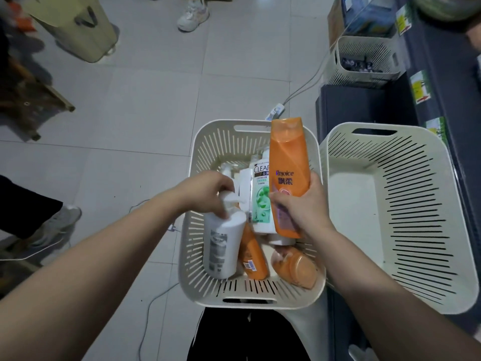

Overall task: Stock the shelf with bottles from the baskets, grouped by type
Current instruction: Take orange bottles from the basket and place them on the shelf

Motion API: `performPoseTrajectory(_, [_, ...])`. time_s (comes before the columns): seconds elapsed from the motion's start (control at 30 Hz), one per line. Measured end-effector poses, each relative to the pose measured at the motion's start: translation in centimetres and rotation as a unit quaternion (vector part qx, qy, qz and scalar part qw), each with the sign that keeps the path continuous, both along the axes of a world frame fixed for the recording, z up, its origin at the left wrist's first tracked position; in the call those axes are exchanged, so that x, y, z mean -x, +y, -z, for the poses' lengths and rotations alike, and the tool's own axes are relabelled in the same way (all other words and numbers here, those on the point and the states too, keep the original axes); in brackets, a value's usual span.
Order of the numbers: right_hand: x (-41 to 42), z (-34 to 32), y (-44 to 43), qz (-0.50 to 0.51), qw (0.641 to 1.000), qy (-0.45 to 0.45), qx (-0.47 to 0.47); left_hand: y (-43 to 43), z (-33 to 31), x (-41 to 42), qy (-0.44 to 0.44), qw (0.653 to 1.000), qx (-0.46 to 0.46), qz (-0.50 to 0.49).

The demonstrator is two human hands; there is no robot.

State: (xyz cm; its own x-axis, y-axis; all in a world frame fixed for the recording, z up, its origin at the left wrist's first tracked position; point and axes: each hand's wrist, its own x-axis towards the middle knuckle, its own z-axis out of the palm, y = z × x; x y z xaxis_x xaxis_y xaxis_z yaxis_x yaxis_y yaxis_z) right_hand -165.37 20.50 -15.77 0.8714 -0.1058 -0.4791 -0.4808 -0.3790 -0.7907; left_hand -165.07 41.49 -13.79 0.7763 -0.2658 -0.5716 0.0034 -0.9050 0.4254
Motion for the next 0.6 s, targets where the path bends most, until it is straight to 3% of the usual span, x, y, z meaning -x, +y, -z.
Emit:
performPoseTrajectory(0.17, [0.7,-0.3,-0.4,-0.013,0.999,-0.013,0.027,0.7,-2.3,-1.6,-0.050,0.975,0.126,-0.178])
performPoseTrajectory(0.23, [0.9,-0.4,-0.6,-0.015,0.999,-0.014,0.040,0.8,-3.6,-2.6,-0.097,0.961,0.138,-0.218])
performPoseTrajectory(0.43, [1.1,-0.5,-0.5,-0.017,0.998,-0.026,0.057,0.7,-5.5,-4.0,-0.155,0.953,0.108,-0.237])
performPoseTrajectory(0.6, [0.9,-0.8,-0.7,-0.021,0.994,-0.051,0.092,0.0,-5.3,-3.8,-0.116,0.975,0.076,-0.172])
